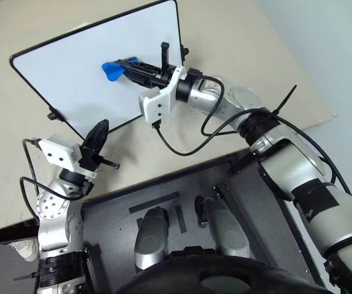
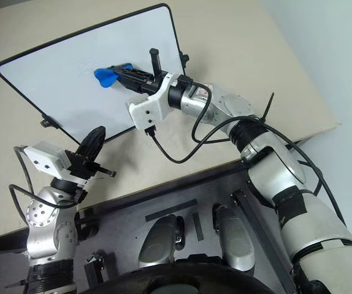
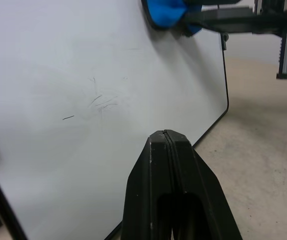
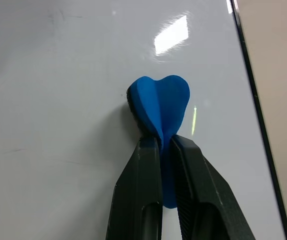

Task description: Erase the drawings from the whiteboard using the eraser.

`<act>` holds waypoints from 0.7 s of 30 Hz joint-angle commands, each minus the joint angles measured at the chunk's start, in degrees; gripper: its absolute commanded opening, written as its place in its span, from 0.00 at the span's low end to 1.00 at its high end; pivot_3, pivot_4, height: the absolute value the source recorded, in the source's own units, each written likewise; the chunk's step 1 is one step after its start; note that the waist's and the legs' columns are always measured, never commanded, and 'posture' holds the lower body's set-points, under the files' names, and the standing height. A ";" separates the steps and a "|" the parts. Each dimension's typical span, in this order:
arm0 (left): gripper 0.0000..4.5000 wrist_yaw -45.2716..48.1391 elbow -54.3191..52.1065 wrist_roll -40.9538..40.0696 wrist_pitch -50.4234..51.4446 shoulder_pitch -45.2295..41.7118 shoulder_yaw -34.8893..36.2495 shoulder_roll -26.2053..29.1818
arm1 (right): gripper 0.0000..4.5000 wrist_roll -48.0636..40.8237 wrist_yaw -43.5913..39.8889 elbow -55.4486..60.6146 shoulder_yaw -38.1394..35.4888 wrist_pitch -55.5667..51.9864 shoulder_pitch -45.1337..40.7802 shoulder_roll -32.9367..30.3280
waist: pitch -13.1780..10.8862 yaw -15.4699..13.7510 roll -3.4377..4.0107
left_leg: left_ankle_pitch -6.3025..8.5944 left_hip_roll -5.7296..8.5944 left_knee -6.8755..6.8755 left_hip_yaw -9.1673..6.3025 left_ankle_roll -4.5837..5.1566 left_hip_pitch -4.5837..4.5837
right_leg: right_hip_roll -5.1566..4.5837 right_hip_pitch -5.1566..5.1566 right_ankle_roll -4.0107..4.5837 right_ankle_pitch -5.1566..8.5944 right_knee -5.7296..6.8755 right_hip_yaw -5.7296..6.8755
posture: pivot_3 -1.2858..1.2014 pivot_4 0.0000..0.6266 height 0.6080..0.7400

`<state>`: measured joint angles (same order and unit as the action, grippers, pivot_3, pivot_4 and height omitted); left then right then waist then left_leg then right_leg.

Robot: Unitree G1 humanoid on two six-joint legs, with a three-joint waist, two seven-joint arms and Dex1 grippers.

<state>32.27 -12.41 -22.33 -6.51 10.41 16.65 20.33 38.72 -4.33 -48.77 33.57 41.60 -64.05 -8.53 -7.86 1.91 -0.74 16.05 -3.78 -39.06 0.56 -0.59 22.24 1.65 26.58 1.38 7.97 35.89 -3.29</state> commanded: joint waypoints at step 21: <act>0.00 2.26 0.21 -0.89 1.42 -4.14 -1.74 1.75 | 0.22 -42.02 -56.97 50.39 -9.24 -42.93 32.67 -23.14 | 0.04 -0.17 -0.06 | 0.42 0.06 -0.11 0.05 0.33 -0.44 | 0.00 -0.96 -0.46 0.16 -0.87 -0.09 | 0.52 0.24 1.00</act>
<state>34.41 -11.23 -22.61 -4.92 6.78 14.87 21.56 -3.22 -61.27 0.28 24.73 -0.67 -30.96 -32.04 -7.82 1.74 -0.80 16.43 -3.72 -39.17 0.61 -0.26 21.77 1.65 25.60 0.92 8.09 35.02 -3.38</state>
